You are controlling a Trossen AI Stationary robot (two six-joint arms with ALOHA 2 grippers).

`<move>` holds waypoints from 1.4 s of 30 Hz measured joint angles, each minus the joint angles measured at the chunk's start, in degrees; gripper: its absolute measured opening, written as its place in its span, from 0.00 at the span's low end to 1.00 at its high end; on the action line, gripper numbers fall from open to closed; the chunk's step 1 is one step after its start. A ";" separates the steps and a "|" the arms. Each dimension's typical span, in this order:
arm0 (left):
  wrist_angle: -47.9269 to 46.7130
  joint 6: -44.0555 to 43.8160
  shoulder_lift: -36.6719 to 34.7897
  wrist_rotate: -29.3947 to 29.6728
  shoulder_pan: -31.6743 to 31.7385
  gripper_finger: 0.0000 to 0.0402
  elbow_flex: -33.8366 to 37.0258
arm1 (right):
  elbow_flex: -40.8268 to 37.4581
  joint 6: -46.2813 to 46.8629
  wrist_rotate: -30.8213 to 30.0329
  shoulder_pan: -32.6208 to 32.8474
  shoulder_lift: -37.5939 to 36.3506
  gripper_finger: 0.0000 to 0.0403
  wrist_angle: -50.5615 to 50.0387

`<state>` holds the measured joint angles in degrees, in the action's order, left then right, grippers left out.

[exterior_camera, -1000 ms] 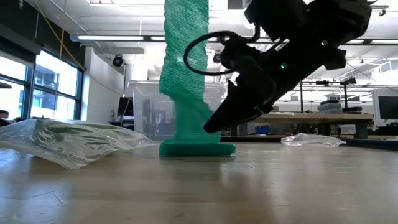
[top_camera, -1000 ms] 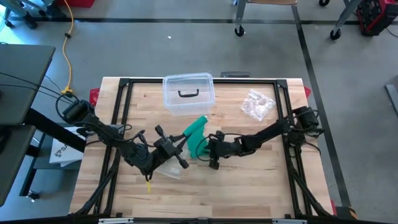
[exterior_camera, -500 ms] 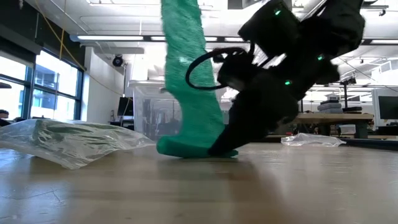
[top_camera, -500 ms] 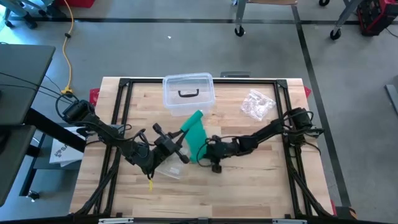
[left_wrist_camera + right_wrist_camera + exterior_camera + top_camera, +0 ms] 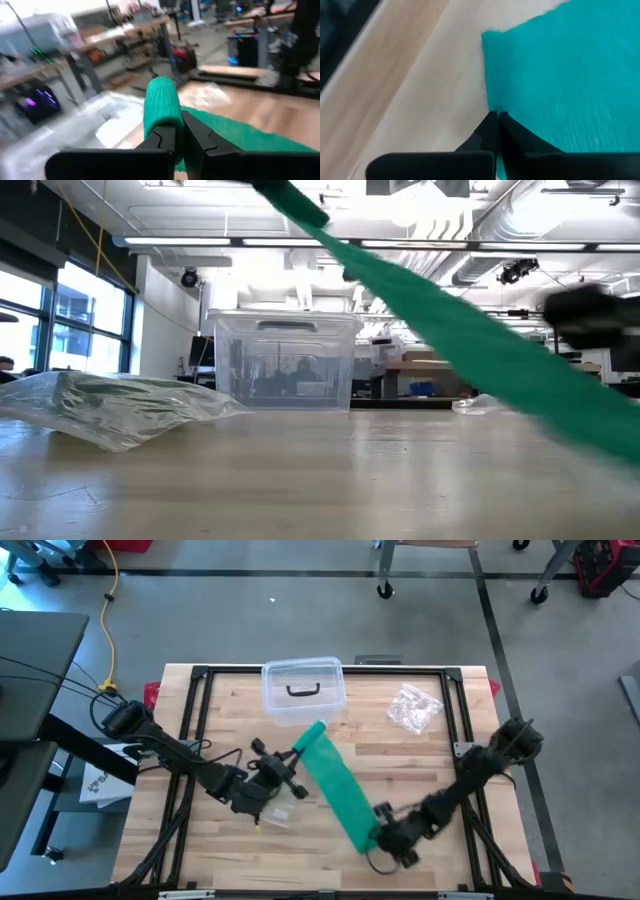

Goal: Roll bandage
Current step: Roll the dark green bandage

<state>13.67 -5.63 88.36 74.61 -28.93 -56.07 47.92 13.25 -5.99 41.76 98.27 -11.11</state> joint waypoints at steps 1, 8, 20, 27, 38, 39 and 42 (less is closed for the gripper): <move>-1.27 -3.52 1.00 -1.56 0.33 0.01 0.00 | -0.03 1.28 -0.37 1.82 0.19 0.00 -1.46; 5.81 -12.27 13.55 -7.17 0.79 0.01 0.04 | 0.09 5.78 -8.59 11.17 1.67 0.00 -1.14; 12.00 -13.11 20.36 -7.34 1.34 0.01 0.07 | 1.24 9.91 -8.51 12.80 1.59 0.09 0.21; 12.02 -12.87 20.34 -8.09 1.26 0.01 0.04 | 5.40 9.81 -5.50 12.46 1.44 0.29 1.54; 12.03 -13.20 20.34 -8.09 1.19 0.01 0.04 | 1.10 12.17 -11.55 6.98 1.93 0.02 12.14; 11.71 -13.21 20.34 -8.09 1.19 0.01 0.04 | 0.84 12.23 -11.37 6.96 2.54 0.03 13.31; 10.31 -13.24 20.34 -8.09 1.48 0.01 0.04 | 0.66 12.59 -11.01 7.57 5.60 0.03 15.20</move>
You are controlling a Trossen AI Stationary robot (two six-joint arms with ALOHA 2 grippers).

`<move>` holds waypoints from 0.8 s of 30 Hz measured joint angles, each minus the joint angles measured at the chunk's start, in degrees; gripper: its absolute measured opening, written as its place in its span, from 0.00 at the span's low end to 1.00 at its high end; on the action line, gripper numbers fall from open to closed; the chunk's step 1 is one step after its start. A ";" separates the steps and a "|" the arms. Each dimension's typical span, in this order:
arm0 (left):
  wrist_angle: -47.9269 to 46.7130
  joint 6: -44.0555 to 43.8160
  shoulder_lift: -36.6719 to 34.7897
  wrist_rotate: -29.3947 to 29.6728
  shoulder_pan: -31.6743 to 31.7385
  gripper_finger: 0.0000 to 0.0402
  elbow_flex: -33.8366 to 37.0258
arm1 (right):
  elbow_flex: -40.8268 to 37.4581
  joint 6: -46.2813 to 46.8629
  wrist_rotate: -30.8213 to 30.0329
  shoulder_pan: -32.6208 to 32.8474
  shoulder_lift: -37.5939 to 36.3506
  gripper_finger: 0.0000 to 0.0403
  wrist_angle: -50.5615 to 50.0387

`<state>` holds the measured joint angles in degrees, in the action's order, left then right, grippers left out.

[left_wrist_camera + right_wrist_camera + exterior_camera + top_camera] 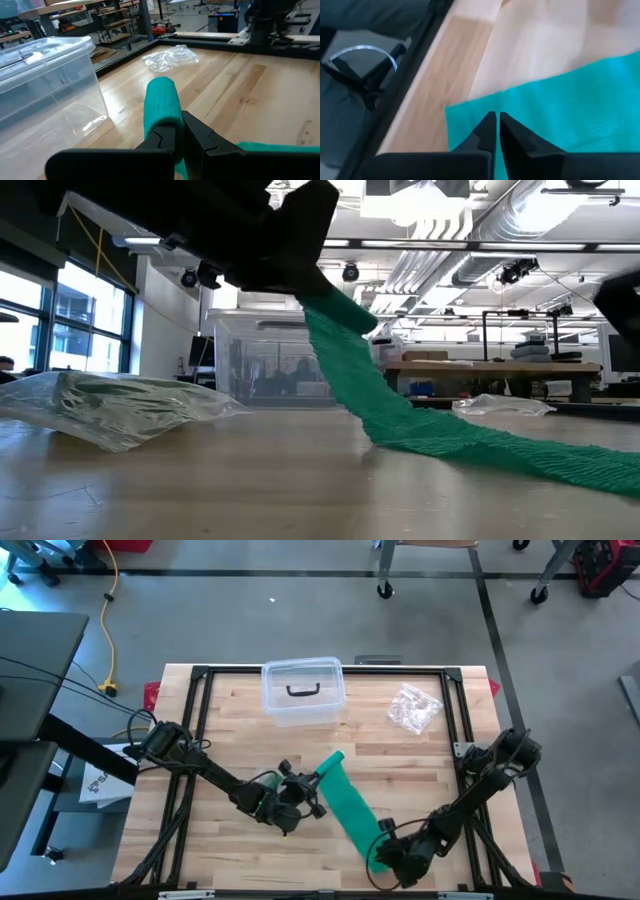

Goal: Roll bandage
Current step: Roll the dark green bandage

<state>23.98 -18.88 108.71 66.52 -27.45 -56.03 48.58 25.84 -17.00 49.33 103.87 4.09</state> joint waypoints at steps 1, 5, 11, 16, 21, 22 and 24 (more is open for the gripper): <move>-0.50 -0.13 0.00 0.03 0.18 0.01 0.00 | 0.00 0.44 0.22 0.38 1.23 0.01 0.39; -2.83 -0.85 0.00 0.43 0.74 0.01 0.00 | 0.13 2.47 -0.66 3.15 3.89 0.01 3.11; -10.99 -4.22 0.00 4.22 0.82 0.01 -0.02 | 0.00 4.03 -3.62 10.05 4.40 0.00 6.48; -23.53 -14.77 0.00 4.27 0.95 0.01 -0.04 | 0.00 10.42 -5.98 15.13 4.42 0.00 6.13; -35.77 -26.65 0.00 4.23 0.74 0.01 -0.04 | 0.00 14.22 -8.14 18.72 4.42 0.00 4.90; -37.55 -28.34 0.00 4.17 0.70 0.01 -0.04 | 0.00 14.65 -8.62 19.02 4.42 0.00 4.26; -39.58 -30.70 0.00 4.04 0.39 0.01 -0.04 | 0.00 15.11 -9.53 19.25 4.42 0.00 3.50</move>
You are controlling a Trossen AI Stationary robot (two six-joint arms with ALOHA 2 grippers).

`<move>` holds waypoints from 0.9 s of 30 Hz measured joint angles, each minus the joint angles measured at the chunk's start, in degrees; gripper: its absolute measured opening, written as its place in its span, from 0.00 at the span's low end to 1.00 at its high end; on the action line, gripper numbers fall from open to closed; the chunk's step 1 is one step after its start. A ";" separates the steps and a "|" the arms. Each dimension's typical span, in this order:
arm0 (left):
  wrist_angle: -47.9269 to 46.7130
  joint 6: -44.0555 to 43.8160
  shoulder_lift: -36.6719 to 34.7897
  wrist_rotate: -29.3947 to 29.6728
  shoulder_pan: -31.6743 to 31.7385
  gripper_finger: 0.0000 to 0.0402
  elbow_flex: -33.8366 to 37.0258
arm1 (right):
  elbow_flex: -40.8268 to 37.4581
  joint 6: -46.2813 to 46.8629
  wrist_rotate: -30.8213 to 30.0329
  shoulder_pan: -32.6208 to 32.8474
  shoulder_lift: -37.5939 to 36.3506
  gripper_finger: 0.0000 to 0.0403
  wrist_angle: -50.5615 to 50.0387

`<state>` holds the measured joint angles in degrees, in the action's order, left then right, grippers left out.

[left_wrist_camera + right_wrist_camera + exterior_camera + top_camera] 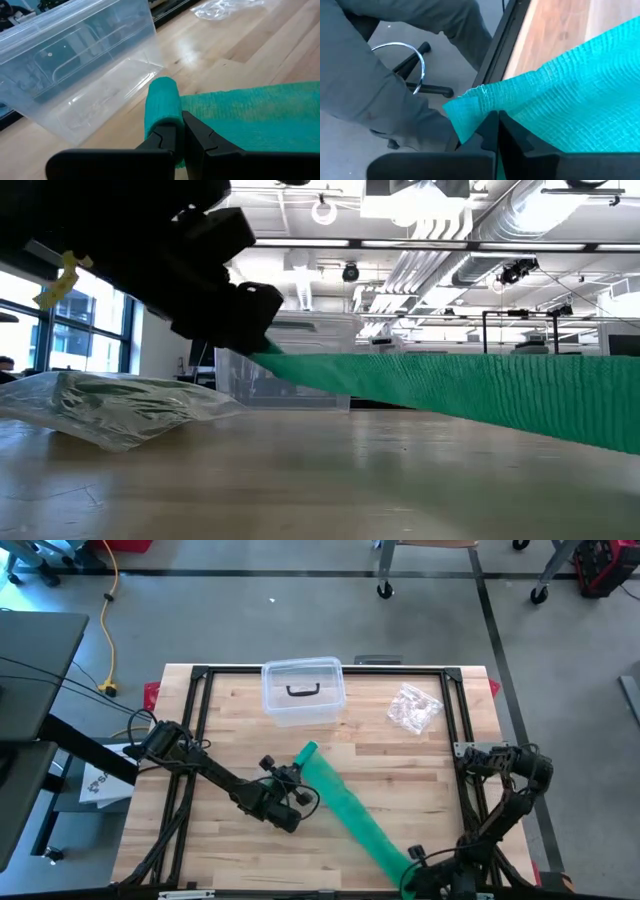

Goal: Roll bandage
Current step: Roll the dark green bandage

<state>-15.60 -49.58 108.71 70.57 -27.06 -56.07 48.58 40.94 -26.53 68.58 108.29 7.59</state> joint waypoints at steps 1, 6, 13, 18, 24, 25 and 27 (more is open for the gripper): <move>-0.15 -0.30 0.00 0.02 -0.13 0.01 0.00 | 0.00 -0.56 -0.14 -0.03 0.00 0.00 0.00; 0.42 0.62 0.00 0.26 -0.86 0.01 -0.91 | 0.00 -5.90 -4.79 -2.73 0.00 0.00 -0.70; 0.43 8.29 0.00 0.57 -1.42 0.01 -4.10 | 0.00 -12.19 -7.40 -8.92 0.00 0.00 -0.72; -3.42 9.87 0.00 0.91 -0.02 0.01 -4.46 | 0.00 -12.82 -1.00 -10.16 0.00 0.00 0.07; -20.83 -3.69 0.00 1.44 2.54 0.01 -4.44 | 0.11 -9.17 1.34 -6.82 -0.09 0.00 -0.96; -22.83 -5.80 0.00 1.32 2.70 0.01 -4.44 | 0.11 -7.82 1.27 -6.15 -0.13 0.00 -1.44; -25.89 -8.77 0.00 0.45 2.73 0.01 -4.44 | 0.13 -5.74 1.04 -4.78 0.06 0.00 -1.76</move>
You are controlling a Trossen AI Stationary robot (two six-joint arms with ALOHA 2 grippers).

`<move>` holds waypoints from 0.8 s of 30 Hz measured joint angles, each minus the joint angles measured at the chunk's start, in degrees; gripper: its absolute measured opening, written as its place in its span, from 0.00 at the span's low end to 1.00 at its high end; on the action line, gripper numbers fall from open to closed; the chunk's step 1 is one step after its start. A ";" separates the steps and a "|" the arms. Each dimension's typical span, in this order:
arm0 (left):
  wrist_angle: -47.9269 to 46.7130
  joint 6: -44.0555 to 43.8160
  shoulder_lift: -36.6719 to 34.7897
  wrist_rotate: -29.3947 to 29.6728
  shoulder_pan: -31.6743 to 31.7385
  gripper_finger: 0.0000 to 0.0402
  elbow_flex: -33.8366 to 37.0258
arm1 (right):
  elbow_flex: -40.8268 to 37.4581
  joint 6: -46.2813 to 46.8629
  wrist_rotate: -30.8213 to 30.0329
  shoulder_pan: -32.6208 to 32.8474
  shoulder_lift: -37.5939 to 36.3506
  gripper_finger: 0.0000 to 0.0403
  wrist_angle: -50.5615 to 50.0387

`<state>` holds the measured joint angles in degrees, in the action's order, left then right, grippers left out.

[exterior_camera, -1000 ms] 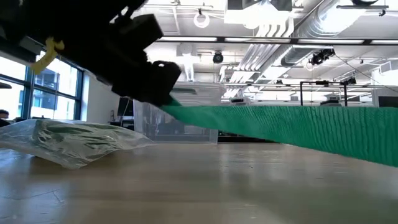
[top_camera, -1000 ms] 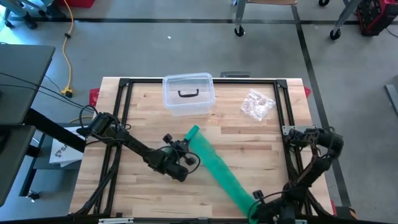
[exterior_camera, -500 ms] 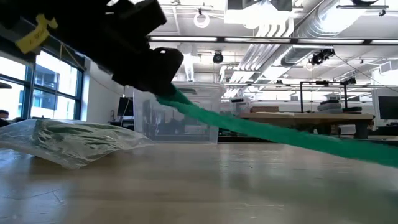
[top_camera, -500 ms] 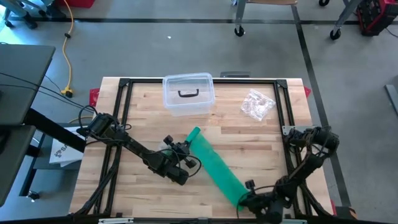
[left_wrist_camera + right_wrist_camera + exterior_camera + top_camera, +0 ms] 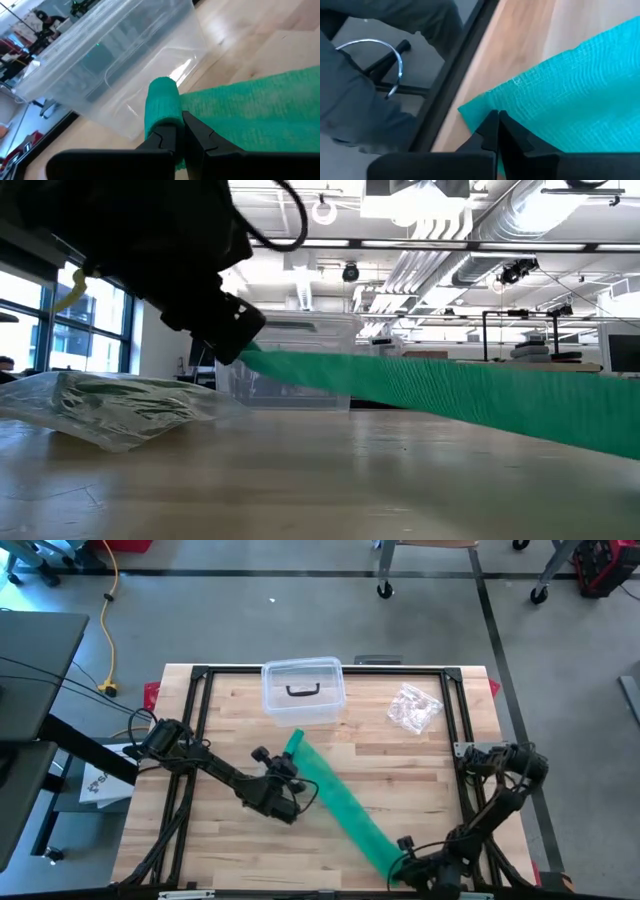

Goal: Roll bandage
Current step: Roll the dark green bandage

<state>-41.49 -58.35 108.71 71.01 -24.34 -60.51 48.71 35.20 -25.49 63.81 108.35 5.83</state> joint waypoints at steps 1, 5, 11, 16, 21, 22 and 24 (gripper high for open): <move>-0.63 -0.73 0.00 -0.33 -0.14 0.01 0.00 | 0.01 0.93 -0.24 0.67 0.16 0.00 0.03; 0.44 -1.01 0.00 -0.52 -1.97 0.01 0.00 | 0.02 2.60 -3.53 2.84 0.26 0.00 0.18; 10.46 4.93 0.00 -1.76 -5.08 0.01 0.02 | -0.04 -1.53 -9.55 2.18 0.02 0.00 2.84; 21.11 13.79 0.00 -3.68 -6.60 0.01 0.02 | -0.04 -7.13 -10.93 -0.46 0.00 0.00 5.38; 28.08 19.00 0.00 -4.06 -6.88 0.01 0.02 | -0.04 -9.38 -11.13 -3.06 -0.02 0.00 6.20; 29.42 20.16 0.00 -4.13 -6.88 0.01 -0.03 | -0.04 -8.90 -11.61 -4.00 -0.02 0.00 6.12; 29.98 23.04 0.00 -4.37 -6.93 0.01 -1.36 | -0.04 -8.29 -12.24 -6.07 -0.02 0.00 6.00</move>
<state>-11.51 -35.31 108.71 66.64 -31.27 -61.88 48.66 26.92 -37.73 57.74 108.33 11.84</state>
